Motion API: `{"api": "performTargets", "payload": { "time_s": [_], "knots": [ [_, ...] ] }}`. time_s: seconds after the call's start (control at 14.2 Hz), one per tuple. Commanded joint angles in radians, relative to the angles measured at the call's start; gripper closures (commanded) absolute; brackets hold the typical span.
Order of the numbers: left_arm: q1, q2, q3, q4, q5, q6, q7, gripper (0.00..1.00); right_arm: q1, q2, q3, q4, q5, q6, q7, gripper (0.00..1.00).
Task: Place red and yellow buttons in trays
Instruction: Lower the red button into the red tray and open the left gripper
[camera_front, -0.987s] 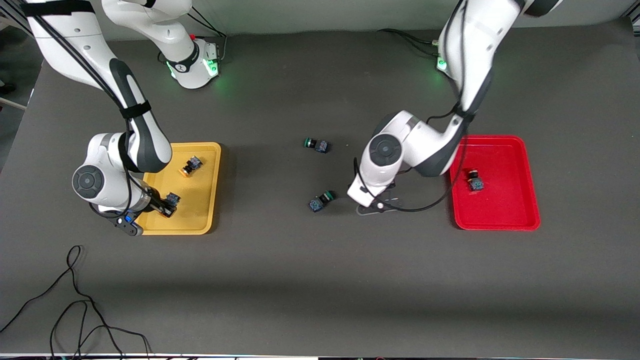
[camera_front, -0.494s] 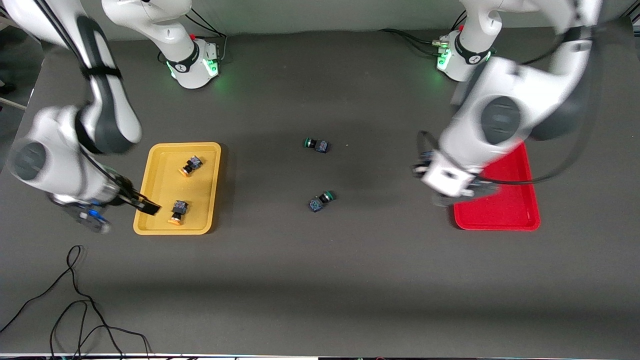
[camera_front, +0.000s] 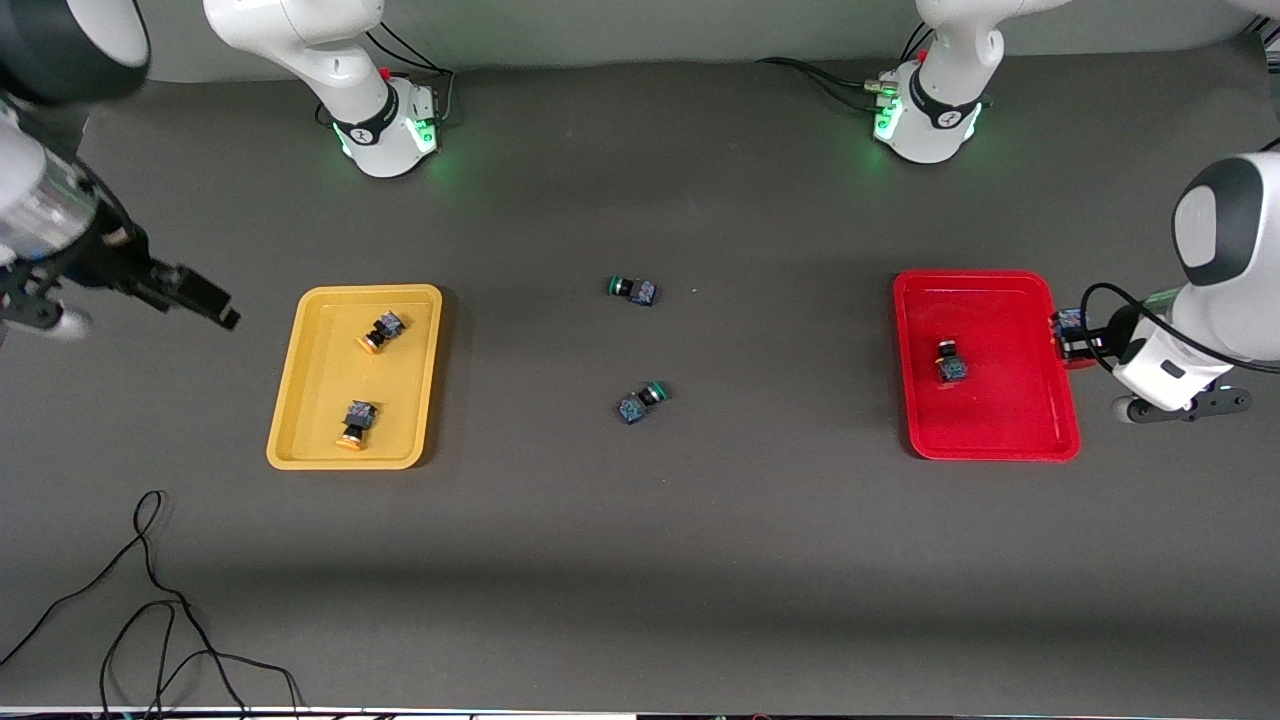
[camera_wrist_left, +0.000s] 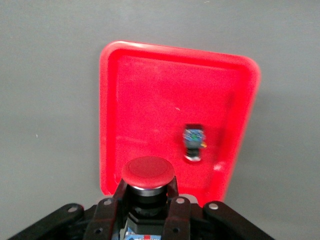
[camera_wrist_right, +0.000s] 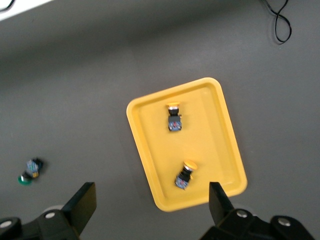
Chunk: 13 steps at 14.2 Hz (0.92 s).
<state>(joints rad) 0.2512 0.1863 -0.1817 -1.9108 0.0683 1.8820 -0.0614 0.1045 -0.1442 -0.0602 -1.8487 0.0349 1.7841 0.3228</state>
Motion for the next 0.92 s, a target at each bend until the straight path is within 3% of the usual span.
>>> {"api": "performTargets", "payload": {
  "time_s": [0.0, 0.14, 0.28, 0.35, 0.42, 0.63, 0.85],
  "knots": [
    [0.065, -0.027, -0.016, -0.231, 0.015, 0.249, 0.070, 0.94, -0.101, -0.069, 0.114, -0.026, 0.002, -0.043, -0.079, 0.00],
    [0.085, 0.013, -0.016, -0.363, 0.039, 0.469, 0.075, 0.94, -0.098, -0.072, 0.114, -0.024, 0.003, -0.054, -0.105, 0.00],
    [0.114, 0.083, -0.016, -0.418, 0.073, 0.625, 0.077, 0.89, -0.098, -0.057, 0.112, -0.005, 0.011, -0.052, -0.142, 0.00],
    [0.117, 0.102, -0.016, -0.415, 0.093, 0.637, 0.077, 0.62, -0.098, -0.039, 0.112, 0.017, 0.013, -0.054, -0.142, 0.00],
    [0.117, 0.110, -0.016, -0.407, 0.103, 0.635, 0.078, 0.03, -0.098, -0.031, 0.112, 0.017, 0.013, -0.055, -0.162, 0.00],
    [0.117, 0.084, -0.018, -0.357, 0.105, 0.551, 0.084, 0.00, -0.098, -0.031, 0.112, 0.017, 0.011, -0.086, -0.267, 0.00],
    [0.114, 0.038, -0.024, -0.162, 0.094, 0.233, 0.129, 0.00, -0.098, -0.029, 0.112, 0.019, 0.013, -0.088, -0.268, 0.00]
  ]
}}
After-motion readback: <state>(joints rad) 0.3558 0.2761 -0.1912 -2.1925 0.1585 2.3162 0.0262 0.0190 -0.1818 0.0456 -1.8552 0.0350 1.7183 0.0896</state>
